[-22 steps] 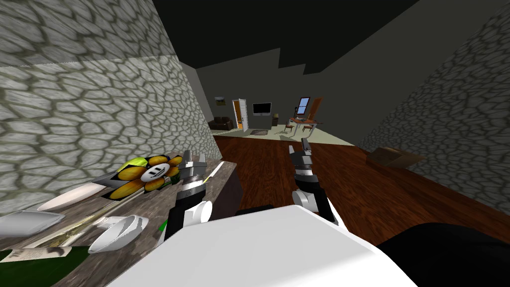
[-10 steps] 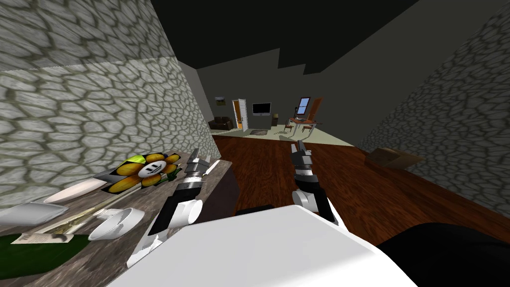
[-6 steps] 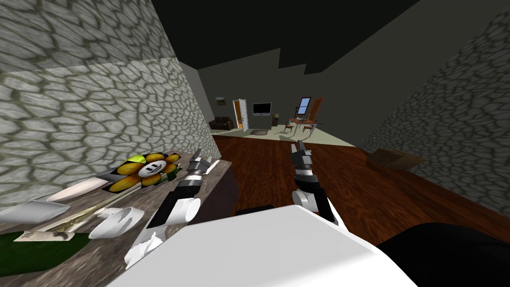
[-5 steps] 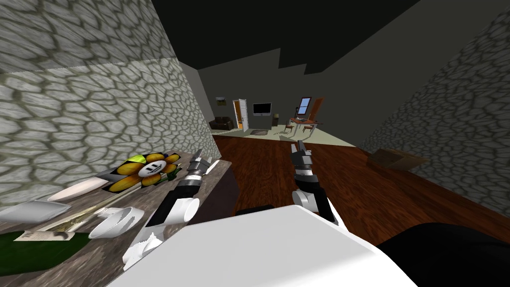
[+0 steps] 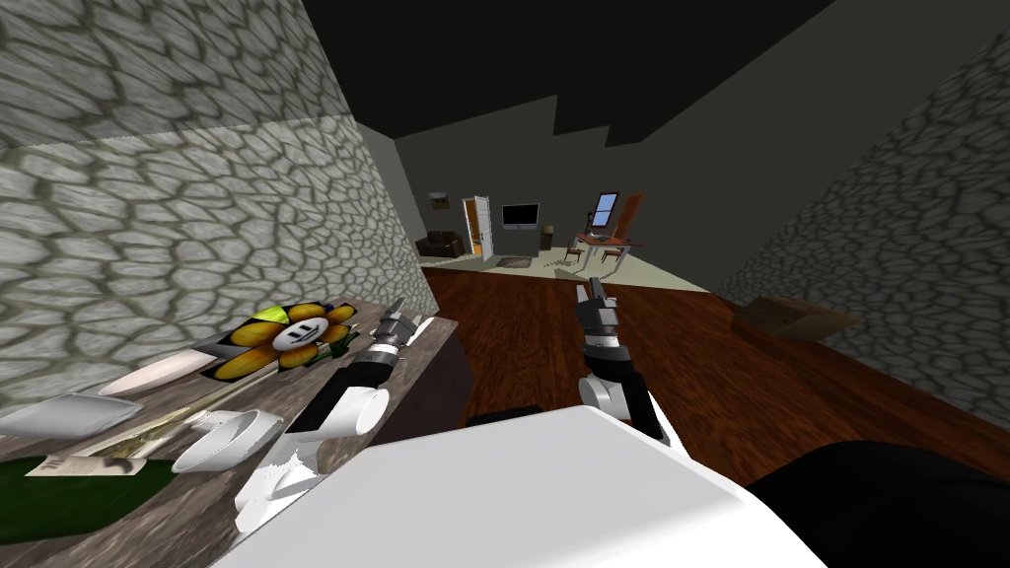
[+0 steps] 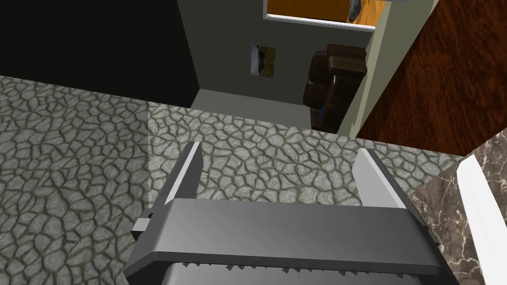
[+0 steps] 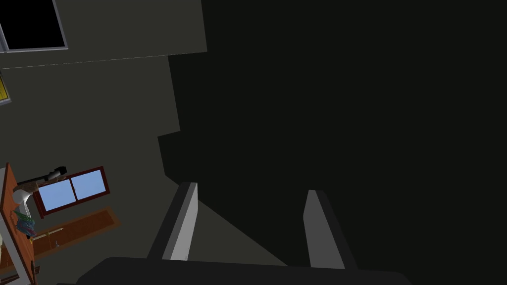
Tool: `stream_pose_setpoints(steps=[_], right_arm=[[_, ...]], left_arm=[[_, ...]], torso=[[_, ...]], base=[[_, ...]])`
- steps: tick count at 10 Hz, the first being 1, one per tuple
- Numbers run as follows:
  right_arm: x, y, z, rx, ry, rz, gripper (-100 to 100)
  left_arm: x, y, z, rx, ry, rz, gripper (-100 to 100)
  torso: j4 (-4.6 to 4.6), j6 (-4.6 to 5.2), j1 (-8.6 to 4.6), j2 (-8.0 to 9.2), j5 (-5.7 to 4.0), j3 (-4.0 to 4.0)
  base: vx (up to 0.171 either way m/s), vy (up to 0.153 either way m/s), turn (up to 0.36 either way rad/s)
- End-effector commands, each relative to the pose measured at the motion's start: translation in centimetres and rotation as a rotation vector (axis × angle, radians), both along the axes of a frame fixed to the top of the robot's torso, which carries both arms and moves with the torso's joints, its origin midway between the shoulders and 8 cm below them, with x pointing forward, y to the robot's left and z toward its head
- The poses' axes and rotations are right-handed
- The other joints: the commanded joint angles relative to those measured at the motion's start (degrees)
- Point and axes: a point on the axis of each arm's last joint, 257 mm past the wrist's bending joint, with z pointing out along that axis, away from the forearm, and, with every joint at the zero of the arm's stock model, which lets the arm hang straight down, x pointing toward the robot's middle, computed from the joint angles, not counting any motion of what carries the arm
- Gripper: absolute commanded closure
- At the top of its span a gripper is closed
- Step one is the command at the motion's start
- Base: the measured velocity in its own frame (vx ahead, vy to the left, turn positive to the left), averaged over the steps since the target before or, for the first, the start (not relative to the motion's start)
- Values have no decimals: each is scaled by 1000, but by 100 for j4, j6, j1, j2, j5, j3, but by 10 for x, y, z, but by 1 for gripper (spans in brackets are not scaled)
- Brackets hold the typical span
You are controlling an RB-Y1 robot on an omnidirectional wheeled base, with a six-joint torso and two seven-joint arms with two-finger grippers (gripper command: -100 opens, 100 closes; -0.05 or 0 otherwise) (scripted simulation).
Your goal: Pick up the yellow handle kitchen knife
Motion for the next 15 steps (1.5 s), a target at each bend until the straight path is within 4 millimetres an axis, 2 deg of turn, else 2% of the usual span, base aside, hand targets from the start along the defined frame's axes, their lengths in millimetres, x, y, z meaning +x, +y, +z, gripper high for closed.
stream_pose_setpoints(steps=[1,6,7,13,14,15], right_arm=[[0,0,0,0,0,0,0],[0,0,0,0,0,0,0],[0,0,0,0,0,0,0],[0,0,0,0,0,0,0],[0,0,0,0,0,0,0],[0,0,0,0,0,0,0]], left_arm=[[6,8,-11,-20,55,-9,-100],[14,23,-46,-59,213,-14,-100],[14,23,-47,-59,217,-13,-100],[15,49,-92,-133,426,-3,-100],[16,58,-99,-164,466,1,-100],[14,59,-105,-162,491,5,-100]], torso=[[0,0,0,0,0,0],[-1,0,-2,-8,0,-4],[-2,0,0,-7,0,-4],[-3,0,1,-15,0,-8],[-3,0,2,-12,1,-8],[-3,0,2,-14,1,-8]], base=[[24,-17,35],[33,-21,24],[18,-2,-1],[47,-15,29],[56,-17,36],[58,-20,24]])
